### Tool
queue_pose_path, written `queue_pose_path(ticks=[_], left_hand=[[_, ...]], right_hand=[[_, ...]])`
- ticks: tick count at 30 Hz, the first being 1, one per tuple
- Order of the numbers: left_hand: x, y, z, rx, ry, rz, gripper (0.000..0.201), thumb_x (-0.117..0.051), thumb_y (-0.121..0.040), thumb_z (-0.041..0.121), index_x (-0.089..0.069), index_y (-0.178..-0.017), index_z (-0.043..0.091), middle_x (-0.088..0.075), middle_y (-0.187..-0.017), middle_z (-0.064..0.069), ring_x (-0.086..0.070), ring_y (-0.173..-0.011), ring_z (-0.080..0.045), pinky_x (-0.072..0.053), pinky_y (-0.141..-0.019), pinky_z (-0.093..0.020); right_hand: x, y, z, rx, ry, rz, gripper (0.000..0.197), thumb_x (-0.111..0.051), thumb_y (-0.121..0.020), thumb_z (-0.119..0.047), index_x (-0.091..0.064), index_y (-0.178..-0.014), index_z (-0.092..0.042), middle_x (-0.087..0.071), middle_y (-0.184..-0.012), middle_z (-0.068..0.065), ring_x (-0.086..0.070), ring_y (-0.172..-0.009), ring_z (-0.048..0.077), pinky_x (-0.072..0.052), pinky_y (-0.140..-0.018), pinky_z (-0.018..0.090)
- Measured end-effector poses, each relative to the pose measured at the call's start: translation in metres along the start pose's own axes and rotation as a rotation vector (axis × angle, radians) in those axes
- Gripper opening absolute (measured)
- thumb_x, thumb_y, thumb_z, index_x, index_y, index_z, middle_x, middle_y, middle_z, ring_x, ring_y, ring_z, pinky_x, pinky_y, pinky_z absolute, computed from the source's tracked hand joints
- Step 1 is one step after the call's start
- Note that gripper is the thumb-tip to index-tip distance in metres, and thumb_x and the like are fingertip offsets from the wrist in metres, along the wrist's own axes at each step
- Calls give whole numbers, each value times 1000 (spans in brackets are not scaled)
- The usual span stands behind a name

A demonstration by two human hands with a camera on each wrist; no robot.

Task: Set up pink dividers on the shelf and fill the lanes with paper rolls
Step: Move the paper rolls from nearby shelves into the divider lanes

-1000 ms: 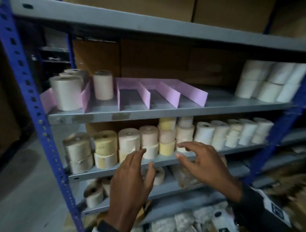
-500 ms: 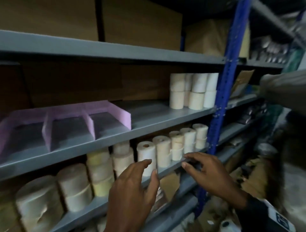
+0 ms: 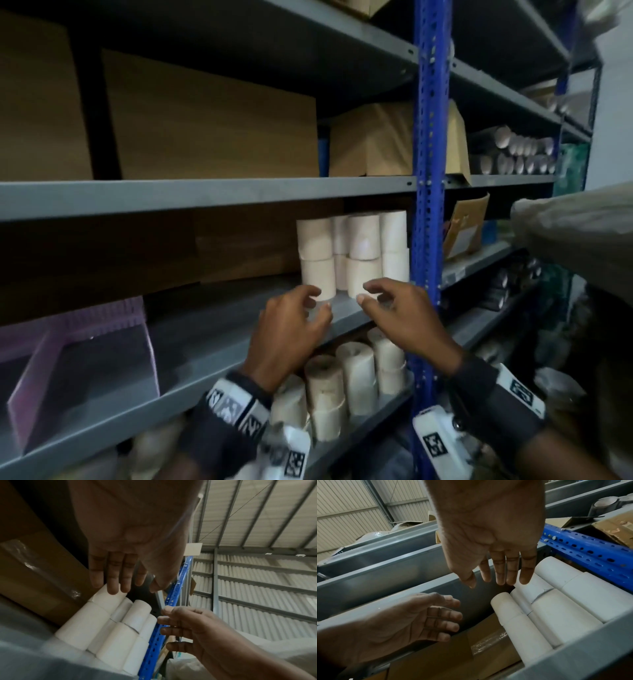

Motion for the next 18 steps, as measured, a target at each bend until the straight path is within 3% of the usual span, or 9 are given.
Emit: queue_pose_path(ticks=[5,7,10,13,16,18], left_hand=[[-16,-97,-25,51,-68,-98,46,-68,-95,44,-67,-132,17,-75,-113,-1,-70,-108,-21,-57,-98,-42],[-24,-133,-39,81,-82,-122,51,-71,-94,43,-65,-135,12,-74,-118,-5,-69,-112,-25,-55,-100,-38],[-41,-178,-62,126,18,-183,50,-74,-94,35,-63,-134,7,-72,-125,-12,-68,-116,-28,-53,-93,-31],[-59,-208,-83,90,144,-189,56,-80,-91,21,-59,-141,7,-66,-137,-9,-63,-128,-25,-50,-104,-33],[-75,-231,-102,101,264,-141,74,-88,-83,21,-53,-146,5,-63,-141,-10,-60,-130,-25,-49,-110,-42],[-86,-245,-111,92,363,-166,76,-88,-83,17,-51,-147,4,-61,-144,-12,-59,-131,-25,-49,-111,-41]], right_hand=[[-20,-73,12,16,73,-65,45,-63,-86,-51,-64,-123,-25,-67,-122,-7,-62,-104,10,-50,-87,26],[-29,-103,13,46,96,-93,48,-62,-87,-49,-62,-127,-21,-65,-126,-3,-60,-112,14,-49,-93,29],[-45,-145,11,97,146,-114,51,-61,-89,-48,-58,-131,-19,-61,-132,2,-56,-121,19,-48,-98,34],[-65,-183,5,137,134,-129,49,-63,-89,-42,-59,-128,-14,-62,-131,5,-55,-122,22,-45,-99,31],[-87,-216,3,159,147,-161,46,-66,-89,-37,-59,-127,-12,-63,-127,10,-57,-118,27,-45,-92,27],[-100,-235,7,157,199,-207,51,-64,-90,-38,-55,-134,-14,-58,-135,11,-52,-125,30,-43,-100,32]])
Point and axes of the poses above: each hand's wrist, its own y-axis away from the middle knuckle, its own x-axis out of the back of the hand, z = x × y, the point moved 3 cm from there along -y, towards the middle knuckle
